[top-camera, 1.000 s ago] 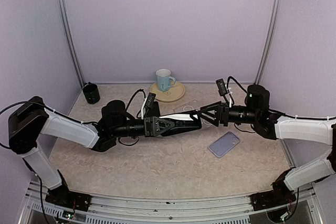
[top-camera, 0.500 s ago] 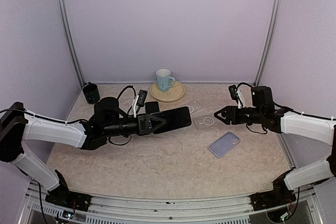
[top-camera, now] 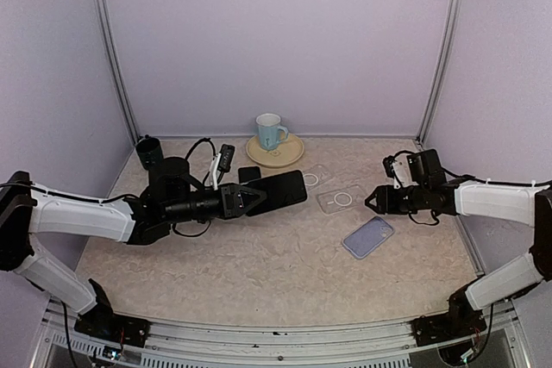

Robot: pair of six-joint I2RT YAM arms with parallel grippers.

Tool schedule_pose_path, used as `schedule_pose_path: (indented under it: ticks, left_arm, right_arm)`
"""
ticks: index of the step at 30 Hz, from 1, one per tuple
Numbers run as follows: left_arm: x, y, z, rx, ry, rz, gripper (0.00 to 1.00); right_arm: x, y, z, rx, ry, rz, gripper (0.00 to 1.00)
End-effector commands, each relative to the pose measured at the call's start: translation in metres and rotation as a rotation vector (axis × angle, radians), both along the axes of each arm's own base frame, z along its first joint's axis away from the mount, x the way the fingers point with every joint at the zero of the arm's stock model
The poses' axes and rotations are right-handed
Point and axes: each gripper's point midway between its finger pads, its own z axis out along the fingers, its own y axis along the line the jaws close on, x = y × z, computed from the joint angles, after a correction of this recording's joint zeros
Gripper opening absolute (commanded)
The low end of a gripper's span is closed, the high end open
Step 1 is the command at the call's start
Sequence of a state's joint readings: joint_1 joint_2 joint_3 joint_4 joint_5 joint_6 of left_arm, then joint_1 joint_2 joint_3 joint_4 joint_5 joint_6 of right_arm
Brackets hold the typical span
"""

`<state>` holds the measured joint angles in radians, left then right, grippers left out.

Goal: Put the phone into the phone case
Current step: Move the phone case to the center of the board.

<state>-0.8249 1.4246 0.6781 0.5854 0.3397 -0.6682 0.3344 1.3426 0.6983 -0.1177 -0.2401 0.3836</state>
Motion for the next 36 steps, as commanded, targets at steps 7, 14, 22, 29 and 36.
schedule_pose_path:
  ticks: [7,14,22,29,36]
  left_arm:
    - [-0.002,-0.001,0.012,-0.042,-0.033,-0.024,0.00]
    - [-0.003,-0.002,0.007,-0.041,-0.023,-0.031,0.00]
    - [-0.003,-0.004,0.005,-0.043,-0.017,-0.038,0.00]
    - [-0.003,-0.005,0.003,-0.049,-0.010,-0.041,0.00]
    - [-0.002,-0.006,0.005,-0.053,-0.012,-0.040,0.00]
  right_arm:
    - [0.005,-0.038,-0.038,-0.091,0.089,-0.117,0.55]
    - [0.003,-0.044,-0.056,-0.109,0.128,-0.128,0.54]
    - [-0.001,-0.048,-0.074,-0.125,0.164,-0.133,0.49]
    - [-0.003,-0.049,-0.083,-0.123,0.187,-0.132,0.46]
    - [-0.005,-0.046,-0.084,-0.110,0.195,-0.119,0.35]
